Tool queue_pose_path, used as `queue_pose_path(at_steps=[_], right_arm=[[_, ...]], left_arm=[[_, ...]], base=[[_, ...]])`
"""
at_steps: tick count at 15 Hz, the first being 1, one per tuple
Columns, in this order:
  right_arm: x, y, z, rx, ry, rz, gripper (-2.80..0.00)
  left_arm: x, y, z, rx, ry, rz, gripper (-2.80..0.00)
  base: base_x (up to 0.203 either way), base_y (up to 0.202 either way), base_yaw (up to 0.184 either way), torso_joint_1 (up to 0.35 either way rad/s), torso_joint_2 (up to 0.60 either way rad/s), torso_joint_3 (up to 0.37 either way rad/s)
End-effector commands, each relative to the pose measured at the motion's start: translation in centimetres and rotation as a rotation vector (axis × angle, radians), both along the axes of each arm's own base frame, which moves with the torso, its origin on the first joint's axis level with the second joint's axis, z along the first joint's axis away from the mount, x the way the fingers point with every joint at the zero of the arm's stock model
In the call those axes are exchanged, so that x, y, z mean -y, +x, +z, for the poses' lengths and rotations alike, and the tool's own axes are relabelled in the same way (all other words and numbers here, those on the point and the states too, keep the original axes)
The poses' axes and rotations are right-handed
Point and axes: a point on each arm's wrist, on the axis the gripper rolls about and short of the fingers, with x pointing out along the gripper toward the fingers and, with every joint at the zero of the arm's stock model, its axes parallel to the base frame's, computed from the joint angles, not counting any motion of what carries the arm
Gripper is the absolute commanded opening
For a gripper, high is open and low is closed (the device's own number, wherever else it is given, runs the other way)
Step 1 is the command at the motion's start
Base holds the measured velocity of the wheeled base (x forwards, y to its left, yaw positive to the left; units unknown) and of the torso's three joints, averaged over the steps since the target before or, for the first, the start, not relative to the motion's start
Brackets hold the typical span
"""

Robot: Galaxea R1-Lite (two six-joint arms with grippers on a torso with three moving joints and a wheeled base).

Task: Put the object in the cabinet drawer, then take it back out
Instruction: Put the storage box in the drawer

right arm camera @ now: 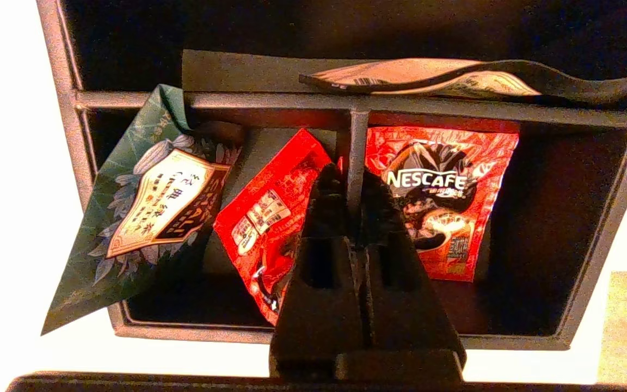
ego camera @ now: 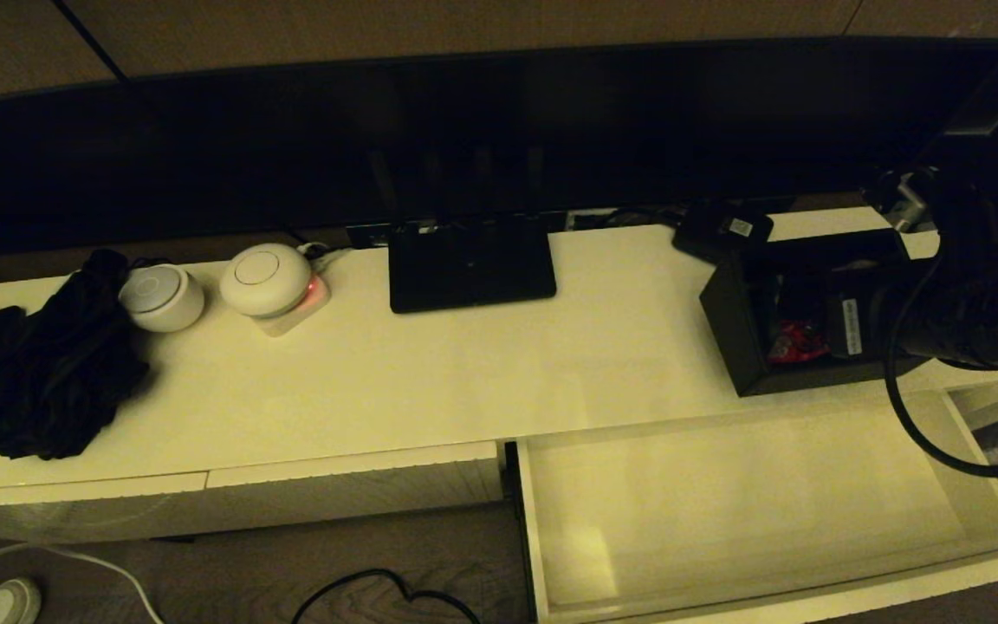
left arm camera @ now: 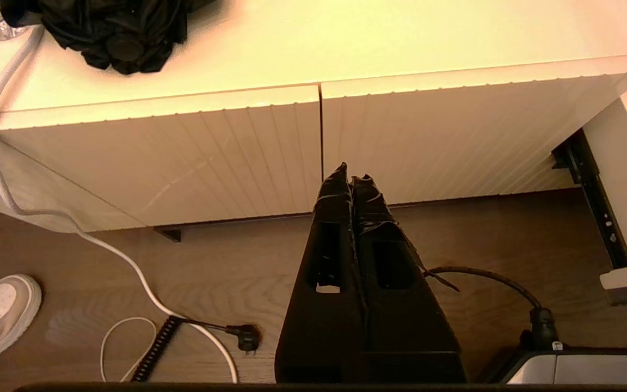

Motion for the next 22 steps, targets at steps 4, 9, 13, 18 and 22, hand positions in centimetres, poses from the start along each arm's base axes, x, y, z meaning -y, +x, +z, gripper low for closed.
queue_pose_path(at_steps=[4, 9, 13, 18, 22], right_arm=[[1.0, -3.9, -0.4, -0.022, 0.023, 0.009, -2.8], [1.9, -6.9, -2.1, -0.069, 0.044, -0.002, -2.8], [2.5, -9.1, -4.1, -0.113, 0.035, -0.002, -2.8], [2.8, -10.4, -6.0, -0.163, 0.029, 0.02, -2.8], [2.9, -10.4, -7.4, -0.222, 0.03, 0.031, -2.8]], left_arm=[[0.0, 0.0, -0.1, -0.003, 0.0, 0.001, -2.8], [0.0, 0.0, -0.1, -0.003, 0.0, 0.001, -2.8], [0.0, 0.0, -0.1, -0.003, 0.0, 0.001, -2.8], [0.0, 0.0, -0.1, -0.003, 0.0, 0.001, -2.8], [0.0, 0.0, -0.1, -0.003, 0.0, 0.001, -2.8]], base=[[0.0, 0.0, 0.0, 0.0, 0.0, 0.0], [0.0, 0.0, 0.0, 0.0, 0.0, 0.0], [0.0, 0.0, 0.0, 0.0, 0.0, 0.0], [0.0, 0.0, 0.0, 0.0, 0.0, 0.0], [0.0, 0.0, 0.0, 0.0, 0.0, 0.0]])
